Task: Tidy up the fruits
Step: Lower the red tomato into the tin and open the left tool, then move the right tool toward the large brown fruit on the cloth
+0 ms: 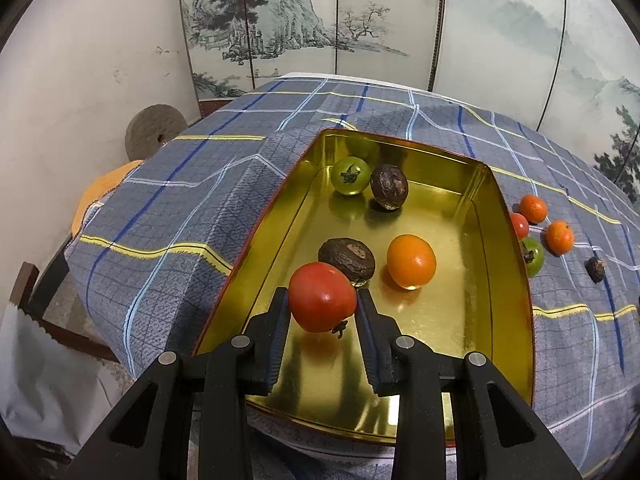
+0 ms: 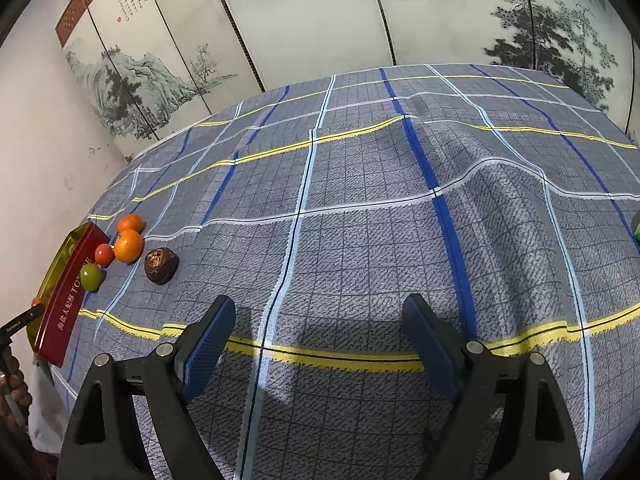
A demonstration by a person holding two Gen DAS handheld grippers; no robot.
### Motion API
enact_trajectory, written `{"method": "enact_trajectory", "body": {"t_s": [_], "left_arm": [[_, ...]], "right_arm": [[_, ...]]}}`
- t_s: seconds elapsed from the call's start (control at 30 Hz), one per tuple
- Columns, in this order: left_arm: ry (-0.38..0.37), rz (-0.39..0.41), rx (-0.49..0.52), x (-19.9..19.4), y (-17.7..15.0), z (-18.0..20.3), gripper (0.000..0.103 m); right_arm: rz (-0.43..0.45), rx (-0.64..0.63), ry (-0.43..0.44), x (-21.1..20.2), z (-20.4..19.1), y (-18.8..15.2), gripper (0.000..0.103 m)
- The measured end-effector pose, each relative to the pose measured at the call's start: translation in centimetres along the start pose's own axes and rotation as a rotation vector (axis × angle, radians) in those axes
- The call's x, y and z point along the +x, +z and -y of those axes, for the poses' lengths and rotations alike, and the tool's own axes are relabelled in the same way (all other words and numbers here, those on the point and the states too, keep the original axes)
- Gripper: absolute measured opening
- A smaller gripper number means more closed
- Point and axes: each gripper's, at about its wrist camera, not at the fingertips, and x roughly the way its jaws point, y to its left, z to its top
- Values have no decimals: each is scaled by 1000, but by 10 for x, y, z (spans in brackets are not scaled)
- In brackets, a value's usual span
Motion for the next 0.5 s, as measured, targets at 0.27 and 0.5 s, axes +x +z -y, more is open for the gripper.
{"method": "enact_trajectory", "body": {"t_s": [0.27, 0.5], "left_arm": [[22, -5, 21, 1, 2, 2, 36], [20, 82, 20, -17, 7, 2, 62]], "right_arm": [[-1, -2, -2, 2, -5, 0, 83], [-2, -3, -5, 3, -8, 0, 83]]}}
